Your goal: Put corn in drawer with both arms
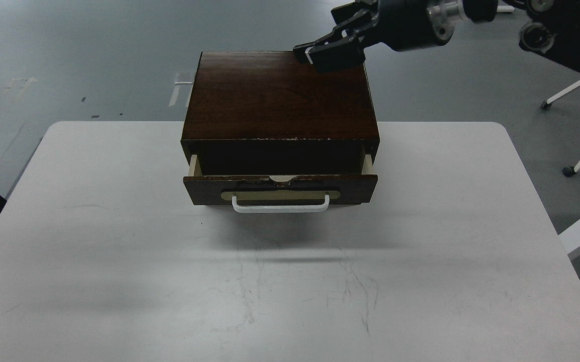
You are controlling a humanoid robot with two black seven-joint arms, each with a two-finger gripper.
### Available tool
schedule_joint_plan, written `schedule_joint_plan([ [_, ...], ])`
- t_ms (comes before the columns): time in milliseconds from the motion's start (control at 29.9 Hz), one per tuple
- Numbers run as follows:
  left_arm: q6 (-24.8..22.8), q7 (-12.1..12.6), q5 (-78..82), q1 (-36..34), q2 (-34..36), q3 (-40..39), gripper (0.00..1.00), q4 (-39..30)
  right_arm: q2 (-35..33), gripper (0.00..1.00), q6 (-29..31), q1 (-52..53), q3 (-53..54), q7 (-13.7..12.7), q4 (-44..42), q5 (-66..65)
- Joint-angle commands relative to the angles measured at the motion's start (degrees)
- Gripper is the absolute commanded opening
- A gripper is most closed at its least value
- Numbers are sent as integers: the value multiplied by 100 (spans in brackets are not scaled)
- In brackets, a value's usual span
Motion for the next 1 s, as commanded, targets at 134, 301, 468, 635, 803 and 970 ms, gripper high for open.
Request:
schedule_joint_plan([
  [134,0,50,14,-22,-306,64,98,-6,-72,100,-172,-396,737,2,-1144,2057],
  [301,0,23,5,-13,-491,38,98,11,-212,100,-304,-668,877,2,-1864,4163],
  [468,0,41,5,4,-719,47,98,90,-283,100,-330,-976,1071,11,-2682,6091],
  [635,0,102,-4,13,-1105,47,98,458,-300,100,-339,-1686,1273,-59,-3114,8523],
  [803,0,164,-13,4,-1519,12,98,969,-388,100,-339,-2267,1519,-59,-3184,9626],
  [970,0,164,-48,74,-1625,-6,98,1031,-388,100,-278,-3189,2273,-59,-3184,10470],
])
